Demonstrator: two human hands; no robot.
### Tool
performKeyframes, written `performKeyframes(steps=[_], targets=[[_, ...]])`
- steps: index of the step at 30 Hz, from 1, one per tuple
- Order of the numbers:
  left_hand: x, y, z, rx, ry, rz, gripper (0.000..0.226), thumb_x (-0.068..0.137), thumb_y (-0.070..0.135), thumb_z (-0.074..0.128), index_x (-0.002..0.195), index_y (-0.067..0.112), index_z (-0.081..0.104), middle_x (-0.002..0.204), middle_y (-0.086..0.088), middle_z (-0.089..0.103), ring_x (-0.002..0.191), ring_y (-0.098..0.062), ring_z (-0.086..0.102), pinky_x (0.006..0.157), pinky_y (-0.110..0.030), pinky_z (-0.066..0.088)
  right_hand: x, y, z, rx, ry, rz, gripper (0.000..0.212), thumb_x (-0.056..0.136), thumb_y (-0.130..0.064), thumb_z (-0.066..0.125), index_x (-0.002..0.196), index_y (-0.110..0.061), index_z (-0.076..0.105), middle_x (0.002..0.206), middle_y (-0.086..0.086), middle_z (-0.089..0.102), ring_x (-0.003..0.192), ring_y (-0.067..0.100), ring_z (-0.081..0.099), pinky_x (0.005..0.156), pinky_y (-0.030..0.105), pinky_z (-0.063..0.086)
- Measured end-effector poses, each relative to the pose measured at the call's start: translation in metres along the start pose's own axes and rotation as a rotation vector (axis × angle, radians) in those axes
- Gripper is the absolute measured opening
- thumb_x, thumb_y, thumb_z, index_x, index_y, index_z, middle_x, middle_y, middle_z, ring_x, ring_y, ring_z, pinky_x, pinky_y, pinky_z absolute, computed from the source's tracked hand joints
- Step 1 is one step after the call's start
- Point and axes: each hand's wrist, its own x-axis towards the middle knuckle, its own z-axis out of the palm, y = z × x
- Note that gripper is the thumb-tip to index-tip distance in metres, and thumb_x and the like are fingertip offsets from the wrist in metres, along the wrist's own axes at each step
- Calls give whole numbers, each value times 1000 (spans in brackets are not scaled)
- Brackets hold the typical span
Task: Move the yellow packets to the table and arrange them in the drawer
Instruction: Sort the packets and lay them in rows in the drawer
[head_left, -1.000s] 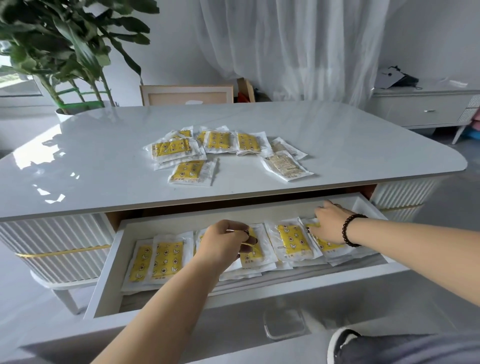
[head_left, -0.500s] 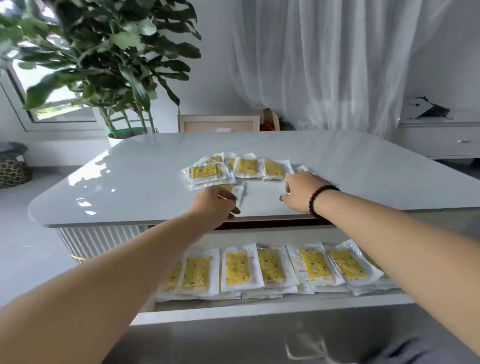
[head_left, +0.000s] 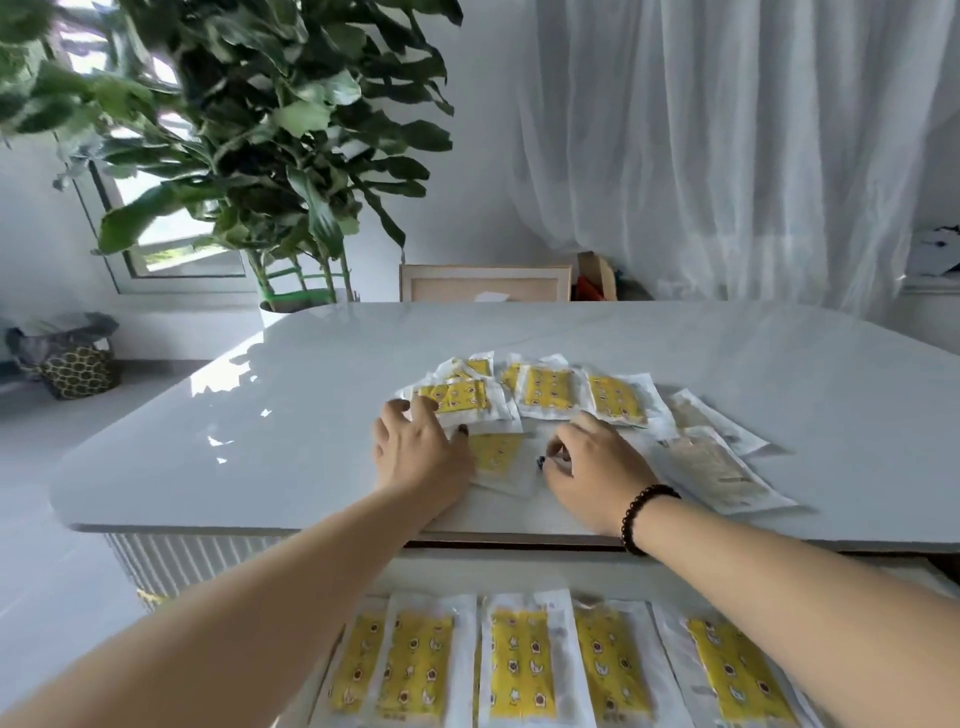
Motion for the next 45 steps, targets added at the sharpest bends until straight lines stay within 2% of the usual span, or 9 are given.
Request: performKeyframes(steps=[8, 13, 16, 20, 26, 28, 34, 41, 45], targets=[[73, -10, 15, 32, -76, -171, 74, 80, 59, 57, 139, 20, 34, 140, -2, 44, 133, -23, 37, 105, -41, 27, 62, 6, 13, -26, 61, 43, 26, 96, -41, 37, 91, -20, 51, 94, -8, 55, 81, 17, 55, 68, 30, 48], [77, -10, 12, -333, -24, -138, 81, 76, 33, 75, 143, 27, 29, 120, 2, 57, 105, -18, 56, 85, -32, 46, 85, -4, 29, -17, 1, 84, 52, 89, -64, 35, 111, -20, 53, 114, -4, 52, 99, 17, 53, 79, 33, 48], [70, -9, 8, -602, -44, -48, 65, 78, 10, 72, 136, 25, 45, 102, 2, 65, 85, -11, 64, 67, -22, 51, 89, -6, 31, 74, -32, 134, 64, 84, -66, 45, 125, -17, 48, 125, -1, 45, 115, 20, 48, 91, 37, 46], [63, -5, 7, -619, -126, 59, 26, 77, 3, 71, 84, 28, 69, 81, 4, 68, 71, -9, 62, 66, -23, 52, 85, -5, 27, 271, 15, 69, 64, 85, -45, 62, 140, -22, 37, 134, -1, 38, 123, 20, 44, 99, 35, 42], [80, -17, 2, -1029, 120, -280, 7, 83, 9, 70, 86, 13, 65, 77, -6, 70, 61, -15, 67, 57, -27, 56, 86, -5, 30, 253, -71, 60, 87, 76, -62, 63, 147, -27, 25, 146, -3, 36, 135, 19, 31, 110, 39, 33], [87, -20, 4, -1064, 129, -331, 8, 84, 12, 68, 84, 19, 64, 82, -6, 71, 71, -21, 69, 69, -35, 58, 91, -6, 30, 167, -121, 119, 95, 73, -71, 59, 149, -26, 24, 151, -4, 30, 139, 21, 25, 113, 41, 28], [89, -23, 7, -1045, 191, -350, 11, 84, 14, 67, 90, 21, 61, 86, -3, 70, 81, -22, 69, 80, -39, 58, 98, -16, 33, 302, -61, 217, 74, 74, -47, 73, 139, -34, 40, 139, -2, 46, 131, 21, 37, 102, 37, 41], [82, -21, 6, -980, 108, -274, 46, 73, 2, 76, 111, 18, 56, 89, 0, 68, 77, -13, 66, 67, -27, 55, 97, -16, 33, 558, 82, 307, 26, 84, -6, 65, 105, -19, 73, 113, -1, 67, 98, 16, 63, 82, 26, 53], [84, -20, 7, -947, 50, -254, 33, 70, -4, 75, 97, 14, 65, 89, -8, 72, 82, -26, 70, 75, -40, 59, 97, -16, 32, 585, 311, 427, 20, 85, 1, 58, 86, -18, 64, 83, -4, 65, 80, 15, 62, 69, 27, 54]])
